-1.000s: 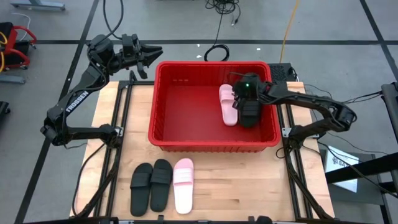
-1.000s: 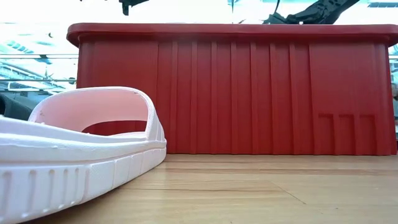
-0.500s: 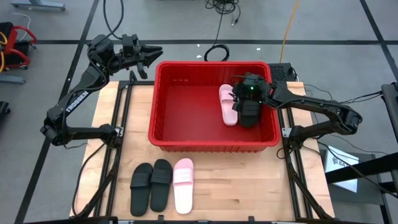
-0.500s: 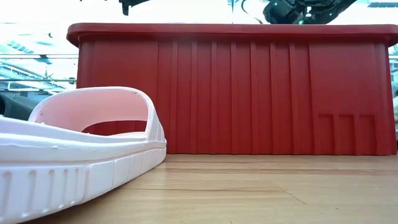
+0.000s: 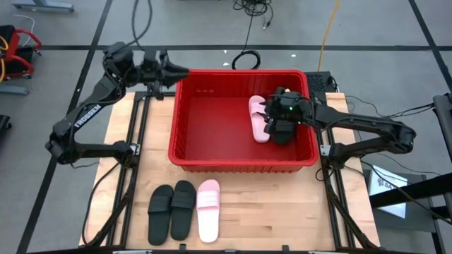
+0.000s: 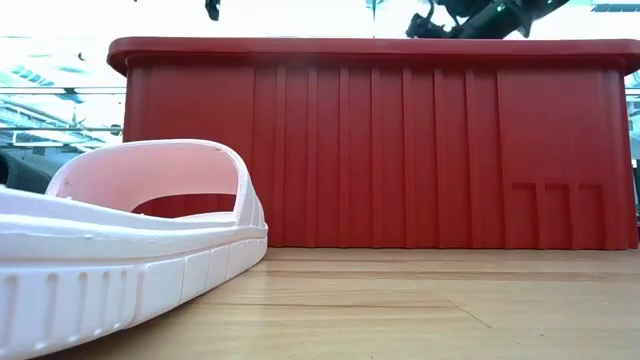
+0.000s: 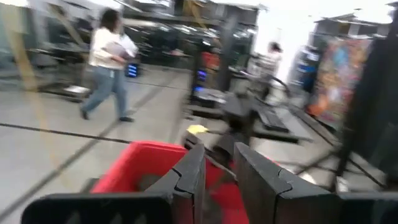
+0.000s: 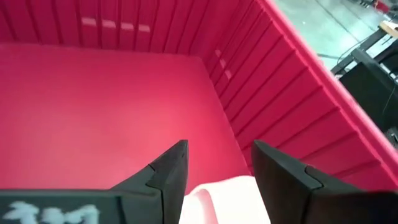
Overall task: Pick and place slides into bin
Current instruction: Put the pink slide into the red organizer bin
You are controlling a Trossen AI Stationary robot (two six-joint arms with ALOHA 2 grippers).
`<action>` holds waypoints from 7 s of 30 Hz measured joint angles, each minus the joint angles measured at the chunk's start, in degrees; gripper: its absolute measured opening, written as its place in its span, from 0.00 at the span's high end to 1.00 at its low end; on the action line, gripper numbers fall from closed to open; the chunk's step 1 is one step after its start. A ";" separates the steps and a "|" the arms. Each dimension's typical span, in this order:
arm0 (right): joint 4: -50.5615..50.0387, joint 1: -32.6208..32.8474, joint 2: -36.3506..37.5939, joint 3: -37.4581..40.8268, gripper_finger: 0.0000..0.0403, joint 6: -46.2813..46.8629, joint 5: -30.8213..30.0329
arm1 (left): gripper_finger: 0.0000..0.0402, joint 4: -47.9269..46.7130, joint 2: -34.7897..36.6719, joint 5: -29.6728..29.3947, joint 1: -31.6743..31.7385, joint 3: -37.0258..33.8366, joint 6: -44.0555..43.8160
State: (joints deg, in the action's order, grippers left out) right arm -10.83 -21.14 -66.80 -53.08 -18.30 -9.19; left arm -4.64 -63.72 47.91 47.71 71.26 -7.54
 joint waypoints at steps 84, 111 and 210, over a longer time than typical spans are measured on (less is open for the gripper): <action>1.13 6.25 2.93 0.07 0.62 4.36 0.05 | 0.42 -25.24 -29.96 -91.22 -90.36 -0.02 0.33; 0.69 6.25 2.92 0.04 0.61 6.75 0.31 | 0.42 -25.34 -43.64 -80.71 -90.95 0.00 -17.00; 16.71 20.68 3.60 5.68 0.62 -5.61 0.33 | 1.00 -30.37 -10.19 -76.02 -80.71 0.00 -1.41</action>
State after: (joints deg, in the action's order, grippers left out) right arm 5.88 -0.46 -63.20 -47.40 -23.91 -8.86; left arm -35.00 -73.91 -28.11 -33.00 71.26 -8.95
